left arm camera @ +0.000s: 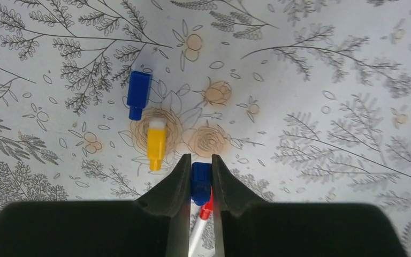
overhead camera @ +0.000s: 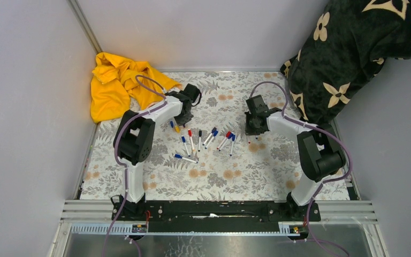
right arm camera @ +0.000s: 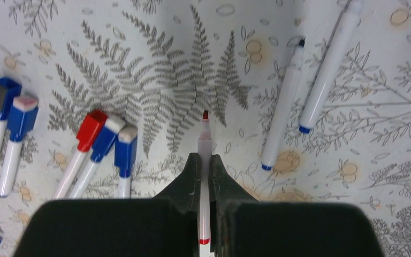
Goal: Open the pen caps
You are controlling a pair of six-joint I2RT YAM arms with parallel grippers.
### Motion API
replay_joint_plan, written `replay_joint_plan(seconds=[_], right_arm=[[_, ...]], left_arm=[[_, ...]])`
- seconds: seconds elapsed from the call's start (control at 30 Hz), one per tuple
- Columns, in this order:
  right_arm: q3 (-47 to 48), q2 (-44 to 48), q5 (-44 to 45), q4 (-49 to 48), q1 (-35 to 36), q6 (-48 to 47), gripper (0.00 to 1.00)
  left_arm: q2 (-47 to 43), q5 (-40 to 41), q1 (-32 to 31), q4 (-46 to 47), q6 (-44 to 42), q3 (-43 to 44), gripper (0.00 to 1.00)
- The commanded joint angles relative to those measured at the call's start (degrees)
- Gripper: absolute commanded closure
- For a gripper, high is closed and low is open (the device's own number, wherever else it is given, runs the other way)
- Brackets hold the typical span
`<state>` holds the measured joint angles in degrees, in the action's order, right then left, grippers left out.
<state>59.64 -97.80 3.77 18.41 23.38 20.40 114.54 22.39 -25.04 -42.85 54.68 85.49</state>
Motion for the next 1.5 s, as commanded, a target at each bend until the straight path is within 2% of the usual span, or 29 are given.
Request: replay_joint_plan(seconds=[0.0,0.13,0.23,0.4,0.57,0.63,0.8,0.9,1.17,1.47], right_arm=[[4.33,-2.91,3.65,-2.41,-1.16,0.14,1.00],[5.30,-4.99,6.10,-2.79,-1.44,0.13,1.00],[5.63,-5.86,8.31,-3.01,-1.82,0.04,1.00],[6.62,-7.56,12.10,-2.46,-2.07,-0.08,1.00],[7.07,-8.35,15.56,-2.02,-2.28,-0.72,0.97],[7.22,-8.77,16.12,-1.96,-2.36,-0.99,0.92],[7.64,-8.92,16.13,-1.51,-2.37,-1.45,0.73],[8.22,-8.30,15.53,-1.37,-2.43,-1.99,0.68],[9.35,-2.21,12.08,-0.22,-1.67,-4.28,0.61],[7.82,2.42,6.30,6.80,4.43,-0.62,0.56]], left_arm=[[2.14,4.06,0.62,-2.32,-1.14,2.15,0.86],[2.77,4.24,1.19,-2.24,-1.40,2.44,0.70],[3.13,4.33,1.46,-2.26,-1.56,2.80,0.62],[2.89,3.91,1.66,-1.84,-1.15,2.86,0.44],[1.98,3.36,1.70,-1.28,-0.85,3.24,0.36],[1.12,3.10,1.66,-1.00,-0.65,3.02,0.35],[-1.92,2.13,1.49,0.36,0.21,2.11,0.34],[-3.56,1.45,1.33,0.90,0.56,1.68,0.34],[-7.97,0.17,0.78,2.01,1.01,-0.31,0.30],[-13.64,-2.71,-0.71,3.66,1.31,-3.26,0.30]])
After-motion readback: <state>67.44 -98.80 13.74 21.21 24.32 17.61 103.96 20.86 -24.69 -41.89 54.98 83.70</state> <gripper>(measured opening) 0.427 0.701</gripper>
